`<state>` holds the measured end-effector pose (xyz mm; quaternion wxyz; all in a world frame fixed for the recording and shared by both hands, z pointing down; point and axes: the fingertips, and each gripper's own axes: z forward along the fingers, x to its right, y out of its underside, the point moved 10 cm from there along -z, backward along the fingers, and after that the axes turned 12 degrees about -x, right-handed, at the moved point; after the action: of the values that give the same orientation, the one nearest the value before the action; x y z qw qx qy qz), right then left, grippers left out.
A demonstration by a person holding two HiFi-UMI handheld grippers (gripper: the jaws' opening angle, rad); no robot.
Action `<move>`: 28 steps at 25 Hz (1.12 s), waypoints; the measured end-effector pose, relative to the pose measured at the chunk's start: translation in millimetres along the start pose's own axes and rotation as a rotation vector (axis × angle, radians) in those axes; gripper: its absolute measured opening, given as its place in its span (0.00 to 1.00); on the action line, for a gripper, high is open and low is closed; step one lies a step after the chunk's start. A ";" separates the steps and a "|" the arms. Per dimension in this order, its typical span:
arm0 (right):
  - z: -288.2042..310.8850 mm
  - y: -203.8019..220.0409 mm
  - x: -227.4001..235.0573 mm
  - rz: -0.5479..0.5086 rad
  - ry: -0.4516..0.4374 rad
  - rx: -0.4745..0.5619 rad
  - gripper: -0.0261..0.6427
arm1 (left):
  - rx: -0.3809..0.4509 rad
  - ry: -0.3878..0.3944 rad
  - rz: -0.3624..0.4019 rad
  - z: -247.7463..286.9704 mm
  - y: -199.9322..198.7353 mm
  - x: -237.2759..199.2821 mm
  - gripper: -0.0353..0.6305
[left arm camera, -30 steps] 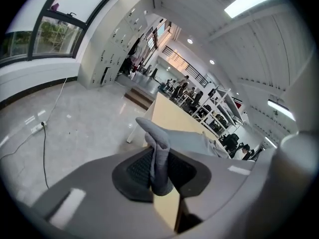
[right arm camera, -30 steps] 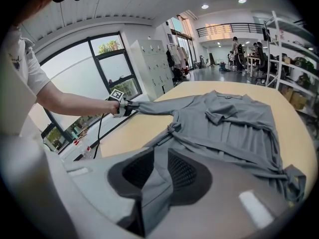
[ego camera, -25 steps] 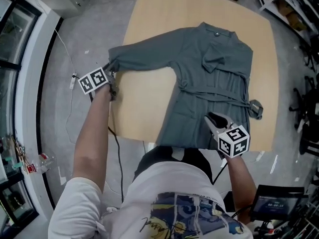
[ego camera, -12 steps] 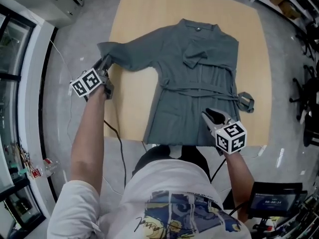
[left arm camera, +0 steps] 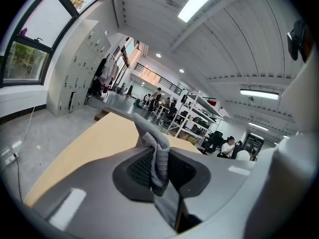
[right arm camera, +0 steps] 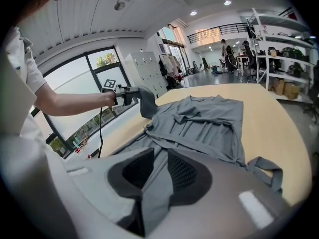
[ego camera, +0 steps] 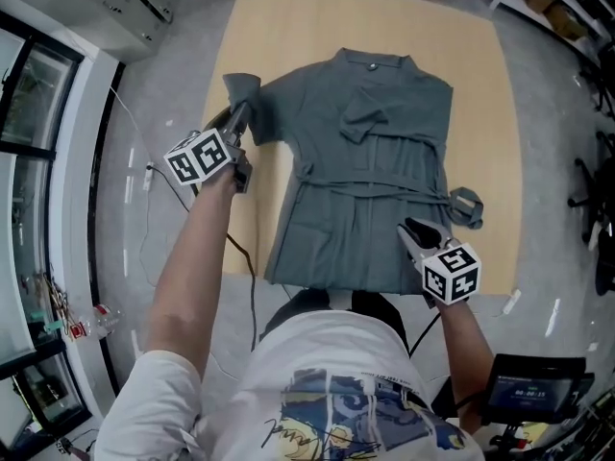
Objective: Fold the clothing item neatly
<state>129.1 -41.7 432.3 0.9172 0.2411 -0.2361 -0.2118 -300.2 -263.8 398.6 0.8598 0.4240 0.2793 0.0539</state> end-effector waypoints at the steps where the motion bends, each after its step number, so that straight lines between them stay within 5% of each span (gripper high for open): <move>1: -3.0 2.6 5.9 0.003 0.000 0.001 0.15 | -0.006 0.003 0.007 7.2 0.3 10.3 0.12; 18: -51.2 54.4 91.8 0.071 -0.004 0.010 0.15 | -0.119 -0.029 0.125 123.6 23.9 167.6 0.12; 28: -84.5 82.5 129.2 0.122 0.017 0.037 0.15 | -0.212 -0.080 0.257 184.1 48.5 250.0 0.12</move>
<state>300.2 -12.2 454.5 0.9257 0.2450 -0.2465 -0.1492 13.2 -279.4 415.9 0.8962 0.3650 0.1811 0.1756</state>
